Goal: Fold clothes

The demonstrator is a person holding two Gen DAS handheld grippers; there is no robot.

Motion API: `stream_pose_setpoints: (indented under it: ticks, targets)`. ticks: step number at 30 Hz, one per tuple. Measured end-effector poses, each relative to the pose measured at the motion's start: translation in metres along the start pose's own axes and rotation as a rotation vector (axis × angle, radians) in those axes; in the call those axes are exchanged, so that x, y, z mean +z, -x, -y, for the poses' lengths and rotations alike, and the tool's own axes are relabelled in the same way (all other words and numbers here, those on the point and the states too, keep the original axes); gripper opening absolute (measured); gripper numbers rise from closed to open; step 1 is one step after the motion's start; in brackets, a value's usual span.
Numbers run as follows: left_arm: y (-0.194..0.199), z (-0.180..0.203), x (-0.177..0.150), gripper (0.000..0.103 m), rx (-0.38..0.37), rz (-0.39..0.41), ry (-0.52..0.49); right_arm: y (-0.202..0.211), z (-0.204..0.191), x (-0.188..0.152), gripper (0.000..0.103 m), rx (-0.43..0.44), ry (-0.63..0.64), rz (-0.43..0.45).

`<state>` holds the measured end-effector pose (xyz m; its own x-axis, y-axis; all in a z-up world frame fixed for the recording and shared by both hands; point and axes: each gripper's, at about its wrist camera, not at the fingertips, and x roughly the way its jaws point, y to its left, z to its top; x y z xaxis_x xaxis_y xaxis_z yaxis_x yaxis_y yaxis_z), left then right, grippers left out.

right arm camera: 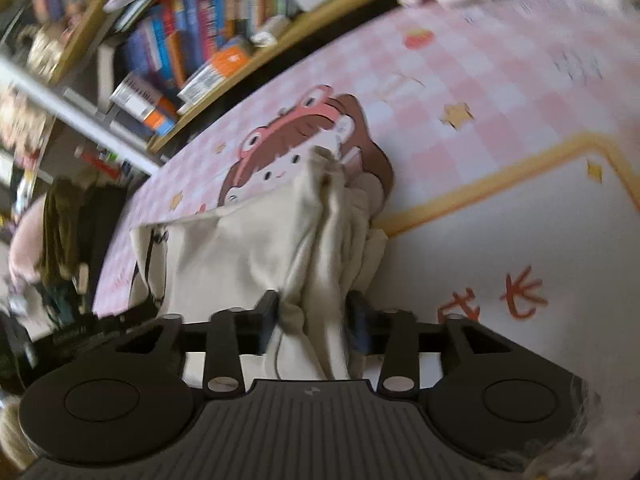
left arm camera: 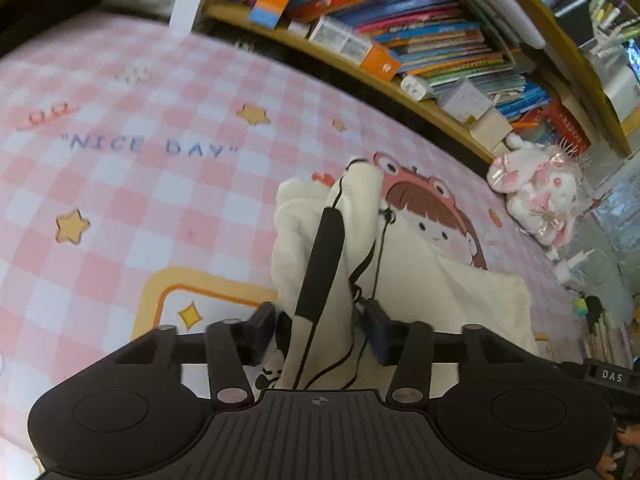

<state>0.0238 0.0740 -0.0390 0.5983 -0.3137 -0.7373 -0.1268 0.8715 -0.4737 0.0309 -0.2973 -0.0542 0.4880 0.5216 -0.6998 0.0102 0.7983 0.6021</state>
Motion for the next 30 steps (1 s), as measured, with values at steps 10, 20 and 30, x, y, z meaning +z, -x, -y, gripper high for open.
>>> stream_pose_setpoints:
  ticks: [10,20,30]
  targets:
    - [0.010,0.025,-0.004,0.019,-0.014,0.050,-0.112,-0.006,-0.026,-0.002,0.026,-0.031,0.089,0.032]
    - [0.001,0.005,-0.003,0.039,-0.036,-0.024,-0.055,-0.001,-0.016,-0.005,0.034,-0.047,0.083,0.031]
    - [-0.006,0.014,-0.005,0.030,-0.042,-0.021,-0.107,-0.009,-0.011,-0.006,0.035,-0.038,0.013,0.006]
